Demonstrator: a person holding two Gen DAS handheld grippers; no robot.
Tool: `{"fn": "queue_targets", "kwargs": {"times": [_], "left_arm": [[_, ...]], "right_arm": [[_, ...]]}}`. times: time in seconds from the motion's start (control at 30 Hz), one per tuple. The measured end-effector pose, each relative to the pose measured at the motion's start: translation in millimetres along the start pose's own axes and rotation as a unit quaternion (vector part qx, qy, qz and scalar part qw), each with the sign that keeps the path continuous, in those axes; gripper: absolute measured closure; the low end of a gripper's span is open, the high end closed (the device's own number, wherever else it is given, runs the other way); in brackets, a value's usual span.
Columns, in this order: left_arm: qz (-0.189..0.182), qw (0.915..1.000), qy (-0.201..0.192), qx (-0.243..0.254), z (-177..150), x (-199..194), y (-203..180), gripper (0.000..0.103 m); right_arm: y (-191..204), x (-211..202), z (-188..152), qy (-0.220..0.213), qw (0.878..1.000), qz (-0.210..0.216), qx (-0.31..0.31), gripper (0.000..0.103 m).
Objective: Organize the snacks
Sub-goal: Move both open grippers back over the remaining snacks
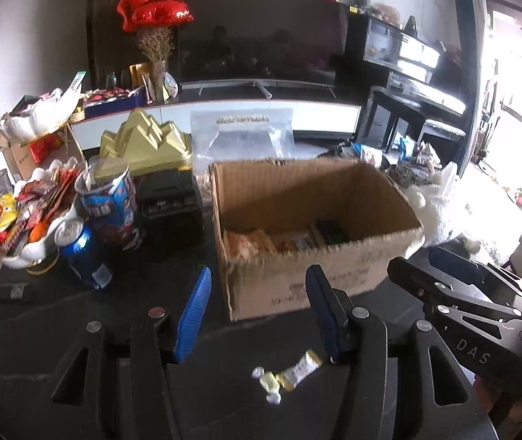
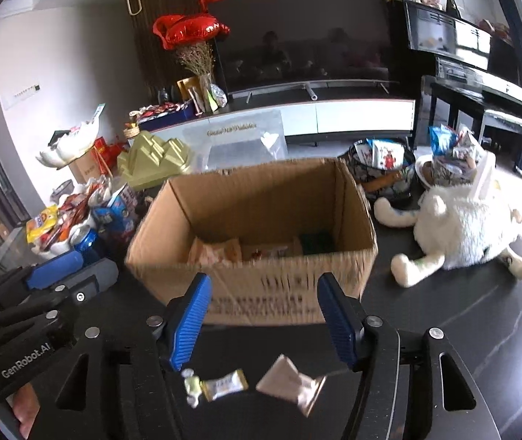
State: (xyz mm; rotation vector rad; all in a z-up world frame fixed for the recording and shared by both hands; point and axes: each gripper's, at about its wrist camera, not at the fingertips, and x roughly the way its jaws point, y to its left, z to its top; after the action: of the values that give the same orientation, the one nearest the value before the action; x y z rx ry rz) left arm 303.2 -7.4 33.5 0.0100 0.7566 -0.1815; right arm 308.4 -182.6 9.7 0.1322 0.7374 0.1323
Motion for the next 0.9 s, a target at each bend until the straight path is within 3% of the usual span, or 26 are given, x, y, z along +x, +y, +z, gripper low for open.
{"fn": "queue_targets", "kwargs": {"times": [0.33,0.53,0.7,0.9], "left_arm": [[-0.001,0.9995,0.027,-0.017,-48,1,-7,0.049],[0.001,0.9986,0.036,-0.039,-69,7,-5,0.050],[0.023,0.9989,0.031,-0.025,-87,14,-8,0.050],[0.020,0.9991,0.035,-0.013,-113,25,-13,0.050]], "right_arm": [[-7,-7,-42,0.016,1.000,0.004,-0.008,0.040],[-8,-6,-60,0.012,1.000,-0.002,-0.019,0.034],[-12,6,-79,0.022,0.999,0.004,-0.023,0.034],[-26,16,-105,0.027,0.999,0.015,0.010,0.034]]}}
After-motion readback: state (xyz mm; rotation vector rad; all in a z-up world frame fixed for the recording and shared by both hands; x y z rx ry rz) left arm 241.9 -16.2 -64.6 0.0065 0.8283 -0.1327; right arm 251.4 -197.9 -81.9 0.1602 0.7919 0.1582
